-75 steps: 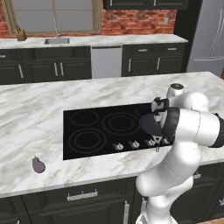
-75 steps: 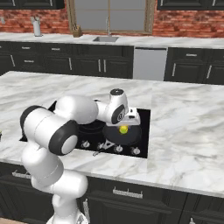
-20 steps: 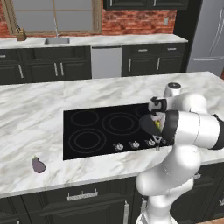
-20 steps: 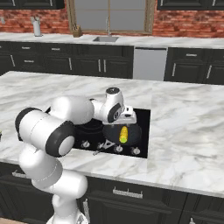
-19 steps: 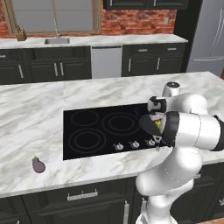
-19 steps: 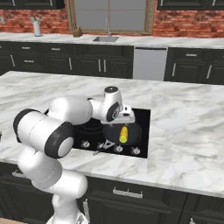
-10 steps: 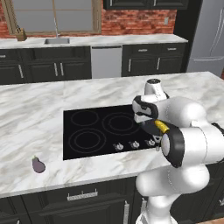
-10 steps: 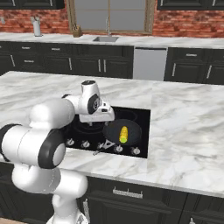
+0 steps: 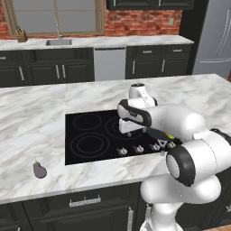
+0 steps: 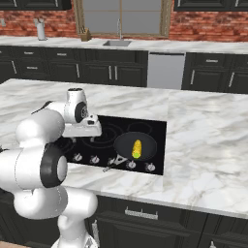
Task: Put the corn and eggplant in the pan. Then turn on the front right burner and set the heat to medium.
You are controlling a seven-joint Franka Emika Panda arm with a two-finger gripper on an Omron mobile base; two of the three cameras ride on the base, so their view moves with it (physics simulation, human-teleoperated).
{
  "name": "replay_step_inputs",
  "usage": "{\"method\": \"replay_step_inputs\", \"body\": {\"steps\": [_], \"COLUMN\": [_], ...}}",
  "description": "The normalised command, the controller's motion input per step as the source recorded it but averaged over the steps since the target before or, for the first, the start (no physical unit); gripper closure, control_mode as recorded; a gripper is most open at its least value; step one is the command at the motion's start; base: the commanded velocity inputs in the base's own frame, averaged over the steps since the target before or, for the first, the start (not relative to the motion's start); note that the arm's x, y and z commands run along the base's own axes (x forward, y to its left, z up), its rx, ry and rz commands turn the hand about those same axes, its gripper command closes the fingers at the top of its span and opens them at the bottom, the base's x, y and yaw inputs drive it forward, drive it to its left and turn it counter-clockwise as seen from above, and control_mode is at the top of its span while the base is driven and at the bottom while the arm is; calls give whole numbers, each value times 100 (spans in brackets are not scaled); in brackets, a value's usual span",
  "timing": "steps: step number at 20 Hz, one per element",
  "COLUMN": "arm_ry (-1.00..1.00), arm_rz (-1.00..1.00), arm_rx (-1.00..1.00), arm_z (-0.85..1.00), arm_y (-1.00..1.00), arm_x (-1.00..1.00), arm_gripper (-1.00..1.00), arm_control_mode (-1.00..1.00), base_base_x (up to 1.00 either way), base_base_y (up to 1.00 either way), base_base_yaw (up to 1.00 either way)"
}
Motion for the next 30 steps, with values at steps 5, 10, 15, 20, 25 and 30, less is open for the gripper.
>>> {"method": "replay_step_inputs", "body": {"steps": [5,10,15,20,25,30], "arm_ry": [21,25,24,-4,-24,-17], "arm_rz": [18,21,26,11,6,0], "arm_rx": [7,3,1,0,0,3], "arm_z": [0,-1,-2,-8,-40,-21], "arm_y": [84,72,63,25,21,44], "arm_x": [-19,-16,-16,-14,-10,6], "arm_gripper": [-100,-100,-100,-100,-100,-100], "arm_control_mode": [-100,-100,-100,-100,-100,-100], "base_base_x": [0,0,0,0,0,0], "base_base_y": [0,0,0,0,0,0], "base_base_yaw": [0,0,0,0,0,0]}}
